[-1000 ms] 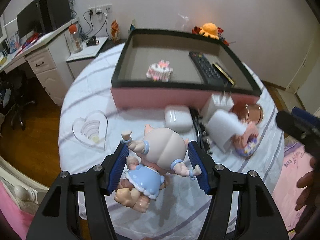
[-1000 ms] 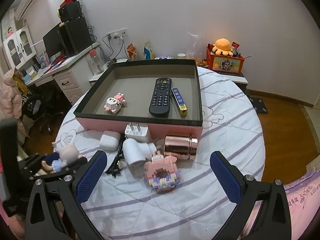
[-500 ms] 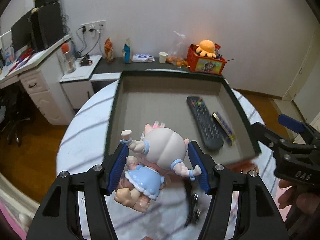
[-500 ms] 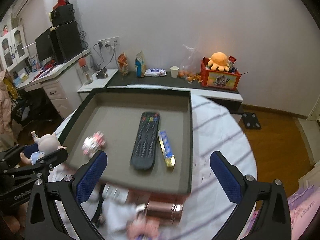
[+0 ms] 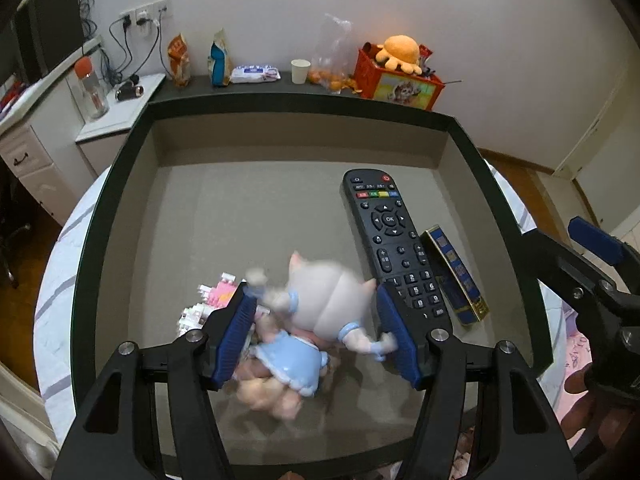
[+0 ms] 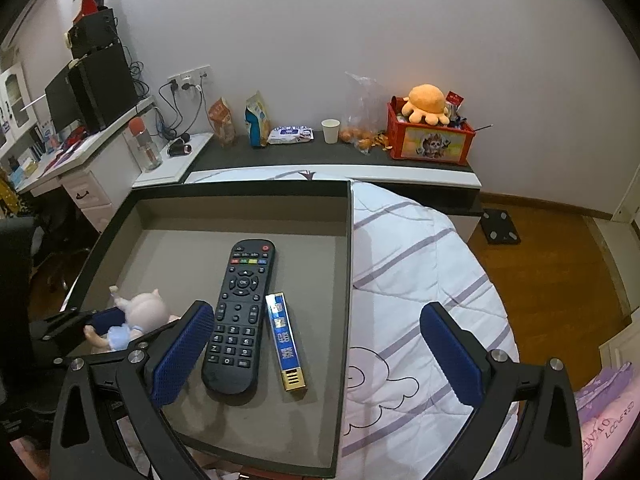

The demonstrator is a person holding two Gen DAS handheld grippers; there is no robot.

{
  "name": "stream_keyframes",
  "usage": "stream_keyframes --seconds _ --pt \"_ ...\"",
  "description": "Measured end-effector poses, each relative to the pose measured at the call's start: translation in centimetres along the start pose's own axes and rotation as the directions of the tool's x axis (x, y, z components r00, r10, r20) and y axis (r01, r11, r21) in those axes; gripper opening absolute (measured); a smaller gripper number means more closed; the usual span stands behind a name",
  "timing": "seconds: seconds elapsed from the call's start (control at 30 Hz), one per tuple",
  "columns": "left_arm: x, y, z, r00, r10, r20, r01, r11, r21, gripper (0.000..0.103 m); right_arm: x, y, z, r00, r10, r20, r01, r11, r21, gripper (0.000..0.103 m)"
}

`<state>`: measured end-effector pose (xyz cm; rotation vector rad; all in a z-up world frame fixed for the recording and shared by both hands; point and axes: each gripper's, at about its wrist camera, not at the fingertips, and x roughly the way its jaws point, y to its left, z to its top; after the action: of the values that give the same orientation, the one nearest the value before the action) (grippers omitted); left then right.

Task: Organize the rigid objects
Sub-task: 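Lift the doll into the pink tray and open the left gripper, then reach the right gripper to the pink block donut and grasp it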

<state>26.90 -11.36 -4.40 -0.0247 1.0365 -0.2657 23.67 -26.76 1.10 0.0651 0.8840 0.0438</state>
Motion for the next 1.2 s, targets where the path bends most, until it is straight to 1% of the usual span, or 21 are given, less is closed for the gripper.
stream_keyframes --seconds 0.03,0.07,0.1,0.23,0.37,0.57,0.7,0.87,1.03,1.2 --pt "-0.2 -0.1 0.1 1.000 0.007 0.007 -0.007 1.000 0.000 0.092 0.0 -0.1 0.1 1.000 0.001 -0.001 -0.001 1.000 0.002 0.103" --pt "-0.7 -0.1 0.1 1.000 0.013 0.023 -0.013 1.000 -0.001 0.099 0.0 -0.1 0.1 1.000 0.002 -0.001 -0.002 1.000 0.002 0.103" --pt "-1.3 -0.1 0.1 0.999 0.018 0.049 -0.018 1.000 -0.003 0.103 0.0 -0.2 0.2 1.000 0.002 -0.001 -0.002 1.000 0.002 0.103" --pt "-3.3 0.0 -0.1 0.994 0.066 0.092 -0.066 0.998 0.005 0.103 -0.8 0.0 0.2 1.000 0.015 0.015 -0.015 1.000 0.010 0.103" --pt "-5.7 1.1 -1.1 0.988 0.085 0.133 -0.083 0.996 -0.021 0.103 -2.5 0.8 -0.1 0.999 0.036 0.039 -0.037 0.999 0.010 0.103" --pt "-9.5 2.4 -4.3 0.974 0.134 0.182 -0.131 0.991 -0.029 0.103 -6.0 2.2 -1.1 0.994 0.063 0.094 -0.064 0.998 0.003 0.103" --pt "-11.6 3.2 -6.6 0.968 0.159 0.196 -0.153 0.987 -0.047 0.103 -7.6 2.9 -2.1 0.992 0.071 0.106 -0.072 0.997 0.001 0.103" --pt "-13.7 4.6 -8.7 0.960 0.183 0.212 -0.167 0.982 -0.091 0.103 -9.0 3.9 -4.2 0.993 0.073 0.096 -0.073 0.997 -0.010 0.103" --pt "-15.5 5.5 -10.7 0.955 0.189 0.230 -0.162 0.978 -0.129 0.103 -9.4 4.6 -7.2 0.996 0.072 0.052 -0.071 0.997 -0.026 0.103" --pt "-15.9 5.3 -12.8 0.956 0.194 0.222 -0.167 0.977 -0.134 0.103 -9.2 4.5 -10.0 0.999 0.054 0.006 -0.054 0.998 -0.029 0.103"
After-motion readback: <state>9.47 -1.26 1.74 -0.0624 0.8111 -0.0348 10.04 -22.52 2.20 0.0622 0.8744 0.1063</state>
